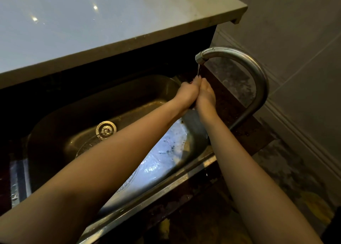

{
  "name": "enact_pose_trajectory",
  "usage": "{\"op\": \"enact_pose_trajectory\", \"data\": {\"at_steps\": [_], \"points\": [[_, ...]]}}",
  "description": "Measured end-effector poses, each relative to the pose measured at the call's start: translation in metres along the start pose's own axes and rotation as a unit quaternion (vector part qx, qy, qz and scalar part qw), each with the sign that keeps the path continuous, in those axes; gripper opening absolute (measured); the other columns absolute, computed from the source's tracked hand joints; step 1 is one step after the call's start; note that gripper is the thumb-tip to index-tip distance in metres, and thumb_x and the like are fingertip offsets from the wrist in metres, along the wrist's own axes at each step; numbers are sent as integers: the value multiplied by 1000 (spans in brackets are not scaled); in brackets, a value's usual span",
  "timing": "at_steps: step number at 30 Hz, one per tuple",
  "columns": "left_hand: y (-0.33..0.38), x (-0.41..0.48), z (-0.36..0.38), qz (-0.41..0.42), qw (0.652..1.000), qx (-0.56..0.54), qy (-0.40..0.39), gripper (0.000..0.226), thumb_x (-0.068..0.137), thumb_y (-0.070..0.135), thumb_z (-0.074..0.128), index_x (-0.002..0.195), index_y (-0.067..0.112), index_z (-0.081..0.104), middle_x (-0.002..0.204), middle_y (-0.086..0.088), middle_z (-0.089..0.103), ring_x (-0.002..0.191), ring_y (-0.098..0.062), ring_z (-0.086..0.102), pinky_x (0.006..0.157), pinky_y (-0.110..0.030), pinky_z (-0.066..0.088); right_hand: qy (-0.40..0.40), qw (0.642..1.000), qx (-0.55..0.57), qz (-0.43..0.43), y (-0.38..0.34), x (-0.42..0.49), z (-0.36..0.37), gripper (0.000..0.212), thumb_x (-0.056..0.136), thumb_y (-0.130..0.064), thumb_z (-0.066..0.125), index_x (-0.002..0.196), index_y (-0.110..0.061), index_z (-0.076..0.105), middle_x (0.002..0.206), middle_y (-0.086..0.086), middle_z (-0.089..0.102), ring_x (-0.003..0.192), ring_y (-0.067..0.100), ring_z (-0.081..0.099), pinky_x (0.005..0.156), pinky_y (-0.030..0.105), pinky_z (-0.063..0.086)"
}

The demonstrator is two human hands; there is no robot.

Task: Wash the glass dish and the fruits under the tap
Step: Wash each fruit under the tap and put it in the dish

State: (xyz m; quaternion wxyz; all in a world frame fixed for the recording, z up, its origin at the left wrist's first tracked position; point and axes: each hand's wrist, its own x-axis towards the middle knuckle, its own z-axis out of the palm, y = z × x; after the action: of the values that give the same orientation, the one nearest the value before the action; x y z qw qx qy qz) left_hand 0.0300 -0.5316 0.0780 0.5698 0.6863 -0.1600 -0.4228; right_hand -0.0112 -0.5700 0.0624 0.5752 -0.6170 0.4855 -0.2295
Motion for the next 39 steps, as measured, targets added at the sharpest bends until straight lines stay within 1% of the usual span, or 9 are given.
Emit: {"op": "enact_pose_trajectory", "data": {"at_steps": [5, 7, 11, 17, 23, 27, 31, 35, 39], "points": [[-14, -1, -30, -66, 997, -9, -27, 54, 97, 51, 23, 76, 11, 53, 45, 0, 51, 32, -7, 43, 34, -14, 33, -195, 959, -148, -143, 18, -21, -20, 42, 97, -40, 34, 138, -30, 36, 116, -9, 51, 94, 0, 54, 76, 17, 43], [-20, -2, -36, -98, 995, 6, -27, 52, 97, 51, 23, 74, 12, 48, 48, -2, 50, 26, -6, 42, 31, -11, 31, -242, 939, -186, -159, 24, -22, -26, 47, 95, -33, 46, 140, -26, 34, 128, -3, 48, 107, 7, 50, 82, 17, 39], [-35, -5, -42, -138, 989, 5, -47, 40, 97, 47, 31, 85, 13, 48, 72, -8, 52, 47, -13, 50, 33, -14, 41, -214, 917, -280, -187, 30, -22, -29, 51, 84, -26, 64, 131, -21, 46, 125, 7, 56, 108, 19, 55, 84, 25, 47], [-48, -9, -60, -92, 986, 57, -125, 17, 91, 19, 56, 105, 9, 58, 82, -7, 61, 67, -11, 60, 55, -16, 55, -109, 909, -344, -208, 45, -25, -27, 35, 84, -26, 64, 118, -19, 57, 110, 7, 64, 98, 23, 61, 82, 39, 53], [-52, -22, -75, -45, 977, 161, -132, 29, 87, 26, 61, 115, 17, 61, 93, -1, 63, 85, -12, 58, 80, -29, 54, -114, 885, -371, -259, 49, -34, -25, 47, 81, -26, 69, 125, -18, 53, 117, 7, 61, 102, 24, 59, 82, 34, 51], [-50, -30, -81, -11, 970, 205, -130, 34, 87, 25, 62, 120, 19, 61, 96, -5, 61, 85, -14, 54, 74, -25, 48, -116, 869, -383, -292, 46, -41, -26, 53, 78, -31, 72, 125, -15, 54, 118, 9, 62, 104, 25, 59, 83, 32, 47], [-47, -35, -86, 13, 964, 234, -127, 34, 87, 26, 61, 120, 20, 61, 100, -7, 61, 90, -15, 55, 84, -32, 48, -127, 852, -404, -307, 38, -47, -26, 54, 79, -33, 70, 127, -16, 53, 117, 9, 62, 104, 25, 59, 84, 34, 49], [-45, -37, -90, 10, 961, 248, -118, 22, 90, 25, 58, 108, 17, 66, 79, -1, 60, 78, -11, 53, 78, -29, 46, -152, 839, -430, -295, 29, -46, -25, 54, 81, -36, 67, 129, -17, 53, 116, 7, 64, 101, 22, 59, 76, 29, 49], [-47, -38, -92, -82, 961, 234, -124, 30, 92, 29, 50, 66, 18, 61, 61, 7, 61, 55, -3, 53, 57, -18, 44, -252, 880, -365, -168, 29, -38, -21, 41, 81, -39, 66, 114, -15, 59, 95, 3, 66, 78, 14, 60, 54, 19, 39]]}}
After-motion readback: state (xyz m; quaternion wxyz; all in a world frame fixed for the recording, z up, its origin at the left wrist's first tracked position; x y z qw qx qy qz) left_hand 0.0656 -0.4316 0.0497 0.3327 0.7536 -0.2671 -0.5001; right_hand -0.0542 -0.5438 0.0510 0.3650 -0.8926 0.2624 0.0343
